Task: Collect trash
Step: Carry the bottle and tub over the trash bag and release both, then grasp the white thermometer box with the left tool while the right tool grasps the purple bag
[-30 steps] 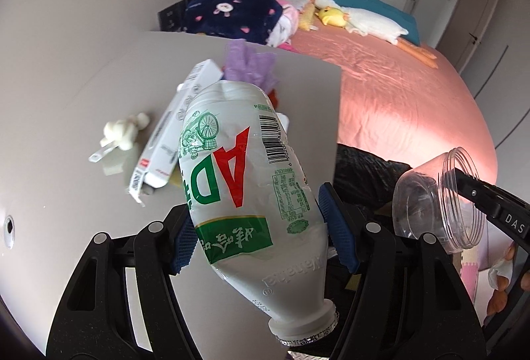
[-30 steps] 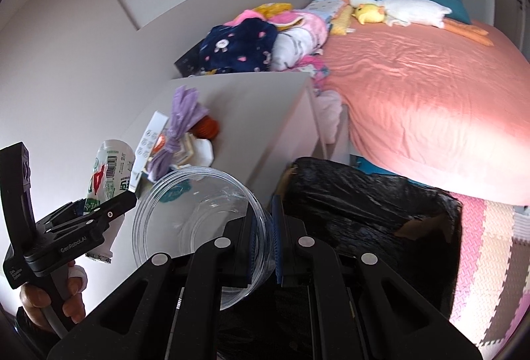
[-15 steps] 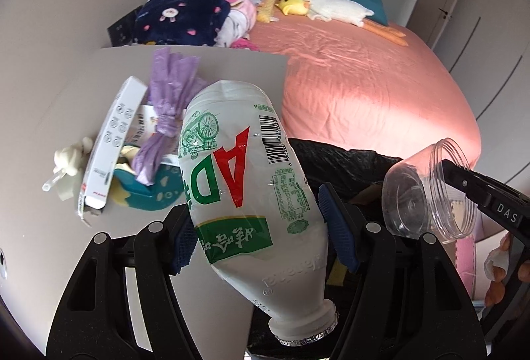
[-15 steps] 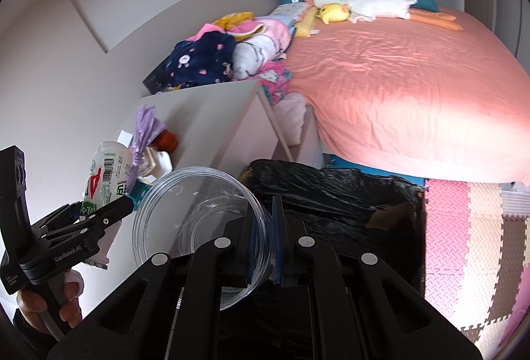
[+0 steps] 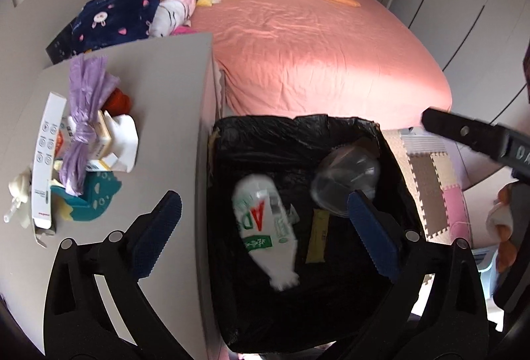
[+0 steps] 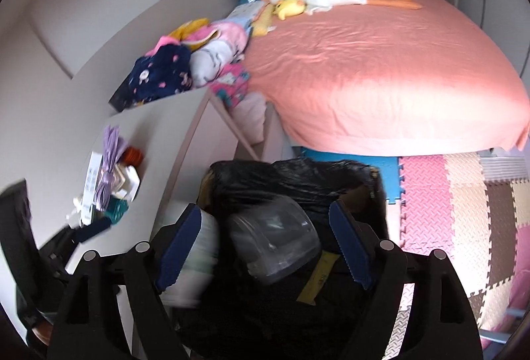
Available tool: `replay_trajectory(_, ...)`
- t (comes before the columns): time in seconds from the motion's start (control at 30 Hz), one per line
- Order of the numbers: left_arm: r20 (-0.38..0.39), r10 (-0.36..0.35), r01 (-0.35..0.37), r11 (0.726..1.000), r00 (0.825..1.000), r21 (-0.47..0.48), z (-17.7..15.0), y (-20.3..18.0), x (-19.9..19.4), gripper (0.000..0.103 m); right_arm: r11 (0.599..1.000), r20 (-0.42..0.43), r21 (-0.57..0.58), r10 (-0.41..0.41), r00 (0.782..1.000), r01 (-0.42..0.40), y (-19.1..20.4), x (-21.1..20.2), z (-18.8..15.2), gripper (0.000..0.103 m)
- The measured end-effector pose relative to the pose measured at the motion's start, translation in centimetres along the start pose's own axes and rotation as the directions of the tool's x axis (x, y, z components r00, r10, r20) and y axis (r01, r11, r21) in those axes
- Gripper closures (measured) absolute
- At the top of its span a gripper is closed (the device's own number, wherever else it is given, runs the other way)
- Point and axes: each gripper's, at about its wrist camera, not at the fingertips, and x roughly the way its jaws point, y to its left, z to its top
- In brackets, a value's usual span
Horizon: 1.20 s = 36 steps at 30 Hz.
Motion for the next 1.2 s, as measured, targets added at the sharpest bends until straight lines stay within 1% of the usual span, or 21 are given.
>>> replay_trajectory(0.1, -0.014, -0.013, 0.013, 1.0, 1.0, -0.018, -0.2, 0.2, 0.3, 0.006, 1.0, 0.017, 0.02, -0.012, 1.0, 0.011, -0.7, -0.3, 0.2, 0.023)
replay_trajectory(0.2, -0.011, -0.004, 0.003, 1.0, 1.0, -0.019, -0.2, 0.4, 0.2, 0.006, 1.0, 0.019, 0.024, -0.013, 1.0, 0.013, -0.9, -0.4, 0.2, 0.023)
replay_trajectory(0.43, -0.014, 0.013, -0.013, 0.999, 1.0, -0.036, -0.6, 1.4, -0.1, 0.006, 1.0, 0.021, -0.001, 0.002, 1.0, -0.002, 0.3, 0.0, 0.1, 0.023)
replay_trajectory(0.6, -0.011, 0.031, -0.032, 0.998, 0.999, -0.052, -1.1, 2.4, -0.5, 0.006, 0.999, 0.012, -0.029, 0.025, 1.0, -0.025, 1.7, 0.6, -0.1, 0.023)
replay_trajectory(0.97, 0.008, 0.09, -0.089, 0.989, 0.996, -0.121, -2.3, 5.7, -2.1, 0.006, 0.992, -0.007, -0.095, 0.083, 0.997, -0.084, 5.5, 1.8, -0.5, 0.023)
replay_trajectory(1.2, 0.045, 0.132, -0.123, 0.979, 0.99, -0.165, -2.8, 8.5, -3.4, 0.006, 0.981, -0.007, -0.135, 0.142, 0.99, -0.142, 8.3, 2.4, -0.5, 0.023)
